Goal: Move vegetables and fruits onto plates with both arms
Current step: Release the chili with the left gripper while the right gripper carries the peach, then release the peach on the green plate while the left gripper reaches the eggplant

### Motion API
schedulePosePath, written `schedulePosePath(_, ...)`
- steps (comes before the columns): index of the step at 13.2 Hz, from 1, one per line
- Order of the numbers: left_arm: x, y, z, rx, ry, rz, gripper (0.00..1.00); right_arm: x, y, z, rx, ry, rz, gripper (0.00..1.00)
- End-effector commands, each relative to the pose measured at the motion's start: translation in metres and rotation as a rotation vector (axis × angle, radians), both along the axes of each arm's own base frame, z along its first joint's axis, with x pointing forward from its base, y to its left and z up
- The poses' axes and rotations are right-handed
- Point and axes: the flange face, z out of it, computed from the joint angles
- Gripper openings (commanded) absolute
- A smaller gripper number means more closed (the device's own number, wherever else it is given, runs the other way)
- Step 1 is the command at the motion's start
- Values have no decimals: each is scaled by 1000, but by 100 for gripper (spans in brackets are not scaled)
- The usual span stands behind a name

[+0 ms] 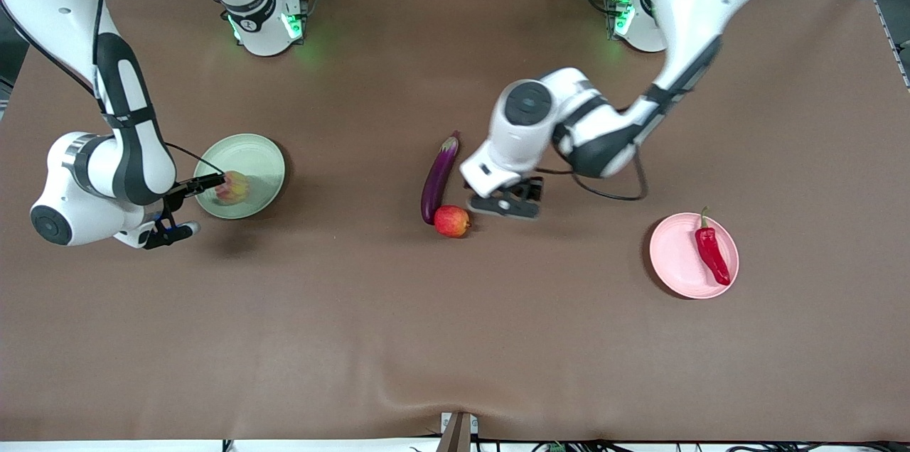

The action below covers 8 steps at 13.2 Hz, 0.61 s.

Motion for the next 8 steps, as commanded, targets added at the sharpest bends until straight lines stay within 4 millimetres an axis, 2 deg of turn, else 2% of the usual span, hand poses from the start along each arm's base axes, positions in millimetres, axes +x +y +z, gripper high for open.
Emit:
schedulePosePath(1,-34,-54,-19,55,-47,-80,100,4,3,16,4,-12,22,100)
schedulePosePath(3,-53,-71,-31,84,-58,-105,100,24,9,51,10,-24,40,100)
schedulePosePath(5,-61,-83,-44,45,-65,-136,100,40,22,80,11,-50,68,100)
schedulePosePath(8,-83,-105,-68,4,-60,-189,100,55,38,102,7,-102,97,100)
